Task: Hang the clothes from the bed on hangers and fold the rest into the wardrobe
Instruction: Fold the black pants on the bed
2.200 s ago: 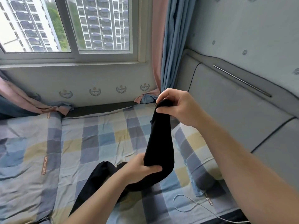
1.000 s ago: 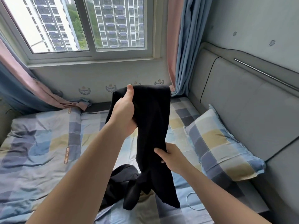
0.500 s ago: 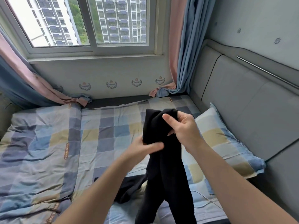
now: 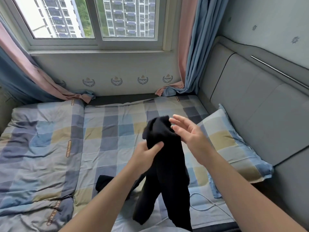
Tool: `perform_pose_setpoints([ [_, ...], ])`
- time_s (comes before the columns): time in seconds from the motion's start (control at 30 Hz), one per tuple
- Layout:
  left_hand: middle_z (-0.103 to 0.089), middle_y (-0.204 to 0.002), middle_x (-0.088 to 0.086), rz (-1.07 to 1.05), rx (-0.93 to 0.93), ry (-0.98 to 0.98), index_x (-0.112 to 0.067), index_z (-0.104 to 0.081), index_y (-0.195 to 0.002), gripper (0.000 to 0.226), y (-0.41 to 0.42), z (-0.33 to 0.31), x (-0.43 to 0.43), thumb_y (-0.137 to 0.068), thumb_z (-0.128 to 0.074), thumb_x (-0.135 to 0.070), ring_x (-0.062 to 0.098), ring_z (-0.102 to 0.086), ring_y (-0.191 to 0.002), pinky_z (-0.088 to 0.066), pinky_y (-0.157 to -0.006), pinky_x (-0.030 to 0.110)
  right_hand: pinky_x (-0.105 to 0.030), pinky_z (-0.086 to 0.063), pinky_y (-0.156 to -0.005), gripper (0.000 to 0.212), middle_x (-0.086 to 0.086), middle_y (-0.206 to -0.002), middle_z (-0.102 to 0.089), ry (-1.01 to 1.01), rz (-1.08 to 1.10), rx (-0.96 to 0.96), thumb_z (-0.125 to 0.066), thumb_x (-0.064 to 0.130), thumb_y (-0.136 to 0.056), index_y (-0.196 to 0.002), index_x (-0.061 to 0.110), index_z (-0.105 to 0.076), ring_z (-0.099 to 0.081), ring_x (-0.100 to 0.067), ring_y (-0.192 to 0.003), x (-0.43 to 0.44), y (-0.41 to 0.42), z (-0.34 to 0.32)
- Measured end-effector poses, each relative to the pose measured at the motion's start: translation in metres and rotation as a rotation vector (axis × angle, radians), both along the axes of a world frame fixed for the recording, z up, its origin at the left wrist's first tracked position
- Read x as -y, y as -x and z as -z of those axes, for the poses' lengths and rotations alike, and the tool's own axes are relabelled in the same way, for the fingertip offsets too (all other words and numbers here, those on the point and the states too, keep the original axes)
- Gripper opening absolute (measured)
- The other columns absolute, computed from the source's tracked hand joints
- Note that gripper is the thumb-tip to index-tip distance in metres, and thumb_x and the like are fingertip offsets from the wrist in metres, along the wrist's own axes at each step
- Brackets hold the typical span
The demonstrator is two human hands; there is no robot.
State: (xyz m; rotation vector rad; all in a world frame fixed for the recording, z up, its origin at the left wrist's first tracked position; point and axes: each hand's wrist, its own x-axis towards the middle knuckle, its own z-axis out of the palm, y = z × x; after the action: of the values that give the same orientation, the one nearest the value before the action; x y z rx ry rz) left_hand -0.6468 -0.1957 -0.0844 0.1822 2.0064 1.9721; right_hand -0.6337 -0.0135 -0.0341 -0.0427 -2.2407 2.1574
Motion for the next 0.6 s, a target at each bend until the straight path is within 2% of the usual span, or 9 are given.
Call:
perform_pose_setpoints([
  [0.07, -0.078, -0.099, 0.005, -0.049, 0.000, -0.046, -0.023, -0.077, -0.099, 0.018, 0.004, -0.009, 0.004, -0.101, -0.060, -0.021, 0.022, -0.074, -0.096, -0.060, -0.083, 0.033, -0.028, -0.050, -0.103, 0.038, 0.007, -0.130, -0.066, 0.025, -0.048, 0.041, -0.057, 0.014, -0.101, -0.137, 0.023, -0.054, -0.061, -0.007, -0.122, -0.002, -0.008, 0.014],
  [0.17, -0.077, -0.099, 0.009, -0.117, 0.031, -0.105, -0.017, -0.075, -0.103, 0.017, 0.009, -0.018, 0.007, -0.100, -0.061, -0.026, 0.026, -0.074, -0.095, -0.060, -0.083, 0.042, -0.022, -0.054, -0.090, 0.041, 0.003, -0.125, -0.069, 0.099, -0.140, 0.105, -0.065, 0.025, -0.095, -0.135, 0.026, -0.054, -0.065, -0.013, -0.116, -0.001, -0.023, 0.035],
  [0.23, -0.077, -0.101, 0.011, -0.151, 0.071, -0.148, -0.013, -0.072, -0.108, 0.020, 0.011, -0.022, 0.006, -0.099, -0.062, -0.028, 0.028, -0.074, -0.097, -0.059, -0.083, 0.045, -0.021, -0.055, -0.086, 0.048, 0.005, -0.120, -0.071, 0.048, -0.184, 0.179, -0.074, 0.035, -0.085, -0.130, 0.030, -0.058, -0.068, -0.013, -0.112, 0.004, -0.032, 0.053],
  [0.33, -0.076, -0.106, 0.012, -0.183, 0.153, -0.216, -0.010, -0.069, -0.113, 0.026, 0.015, -0.030, 0.005, -0.099, -0.063, -0.031, 0.029, -0.073, -0.101, -0.059, -0.086, 0.047, -0.013, -0.052, -0.079, 0.045, 0.018, -0.109, -0.072, -0.117, -0.214, 0.280, -0.078, 0.042, -0.074, -0.117, 0.039, -0.063, -0.068, 0.000, -0.103, 0.017, -0.042, 0.082],
  [0.37, -0.076, -0.106, 0.010, -0.181, 0.163, -0.231, -0.010, -0.069, -0.113, 0.027, 0.017, -0.033, 0.005, -0.099, -0.063, -0.031, 0.028, -0.073, -0.102, -0.059, -0.087, 0.046, -0.013, -0.052, -0.076, 0.040, 0.019, -0.104, -0.073, -0.187, -0.200, 0.291, -0.076, 0.041, -0.076, -0.114, 0.037, -0.064, -0.067, 0.001, -0.099, 0.020, -0.043, 0.090],
  [0.43, -0.076, -0.108, 0.009, -0.164, 0.168, -0.247, -0.011, -0.069, -0.114, 0.027, 0.021, -0.038, 0.006, -0.099, -0.063, -0.031, 0.027, -0.073, -0.103, -0.058, -0.090, 0.045, -0.027, -0.050, -0.069, 0.019, 0.008, -0.085, -0.069, -0.327, -0.136, 0.311, -0.069, 0.032, -0.088, -0.101, 0.018, -0.064, -0.065, -0.009, -0.079, 0.021, -0.043, 0.104],
  [0.47, -0.076, -0.109, 0.009, -0.152, 0.169, -0.242, -0.010, -0.068, -0.116, 0.027, 0.024, -0.040, 0.007, -0.099, -0.062, -0.030, 0.027, -0.072, -0.103, -0.057, -0.091, 0.045, -0.033, -0.041, -0.062, 0.021, 0.004, -0.070, -0.060, -0.359, -0.111, 0.333, -0.064, 0.027, -0.094, -0.085, 0.009, -0.059, -0.056, -0.012, -0.064, 0.020, -0.042, 0.107],
  [0.53, -0.075, -0.112, 0.009, -0.130, 0.164, -0.198, -0.009, -0.066, -0.121, 0.030, 0.028, -0.038, 0.011, -0.098, -0.064, -0.028, 0.027, -0.072, -0.105, -0.056, -0.095, 0.047, -0.032, -0.028, -0.055, 0.037, 0.009, -0.053, -0.043, -0.377, -0.076, 0.369, -0.058, 0.023, -0.100, -0.067, 0.013, -0.044, -0.038, -0.010, -0.050, 0.017, -0.038, 0.110],
  [0.6, -0.074, -0.115, 0.007, -0.086, 0.167, -0.117, -0.012, -0.064, -0.126, 0.037, 0.033, -0.030, 0.018, -0.095, -0.068, -0.032, 0.026, -0.071, -0.107, -0.055, -0.097, 0.046, -0.028, -0.035, -0.054, 0.035, 0.012, -0.054, -0.051, -0.327, -0.020, 0.384, -0.059, 0.021, -0.101, -0.067, 0.014, -0.052, -0.046, -0.006, -0.051, 0.013, -0.034, 0.104],
])
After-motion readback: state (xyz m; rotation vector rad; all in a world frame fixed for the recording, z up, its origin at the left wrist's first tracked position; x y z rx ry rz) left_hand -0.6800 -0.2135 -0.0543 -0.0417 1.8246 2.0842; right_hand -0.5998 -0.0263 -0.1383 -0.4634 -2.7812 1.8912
